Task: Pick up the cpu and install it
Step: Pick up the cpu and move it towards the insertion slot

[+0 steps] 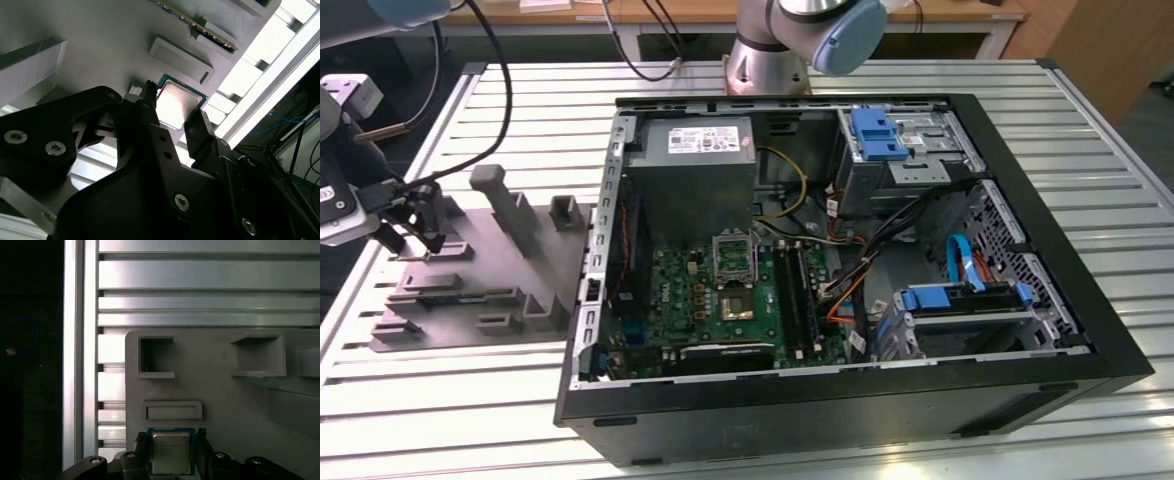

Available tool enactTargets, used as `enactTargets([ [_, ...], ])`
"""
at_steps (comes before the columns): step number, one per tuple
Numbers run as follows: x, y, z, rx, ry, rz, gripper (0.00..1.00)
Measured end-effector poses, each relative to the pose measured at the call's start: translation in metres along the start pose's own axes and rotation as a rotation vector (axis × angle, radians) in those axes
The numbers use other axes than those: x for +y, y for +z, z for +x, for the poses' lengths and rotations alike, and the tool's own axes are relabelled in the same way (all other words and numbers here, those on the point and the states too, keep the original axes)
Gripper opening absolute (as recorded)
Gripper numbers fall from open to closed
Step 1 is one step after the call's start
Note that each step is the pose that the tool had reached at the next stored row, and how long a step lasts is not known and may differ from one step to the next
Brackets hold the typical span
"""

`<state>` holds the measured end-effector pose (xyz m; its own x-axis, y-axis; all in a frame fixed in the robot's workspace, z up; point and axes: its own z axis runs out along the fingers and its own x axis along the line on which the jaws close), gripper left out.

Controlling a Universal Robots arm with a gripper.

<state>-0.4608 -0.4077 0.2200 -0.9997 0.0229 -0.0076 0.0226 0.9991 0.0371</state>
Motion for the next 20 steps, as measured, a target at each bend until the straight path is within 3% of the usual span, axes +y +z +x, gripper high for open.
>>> enactTargets([
  [5, 0.0000, -0.0009, 0.0000, 0.0000, 0.000, 0.0000, 0.47],
  [7, 0.0002, -0.0061, -0.0001, 0.0000, 0.000, 0.0000, 0.47],
  [20, 0.0003, -0.0091, -0.0001, 0.0000, 0.000, 0.0000, 0.47],
])
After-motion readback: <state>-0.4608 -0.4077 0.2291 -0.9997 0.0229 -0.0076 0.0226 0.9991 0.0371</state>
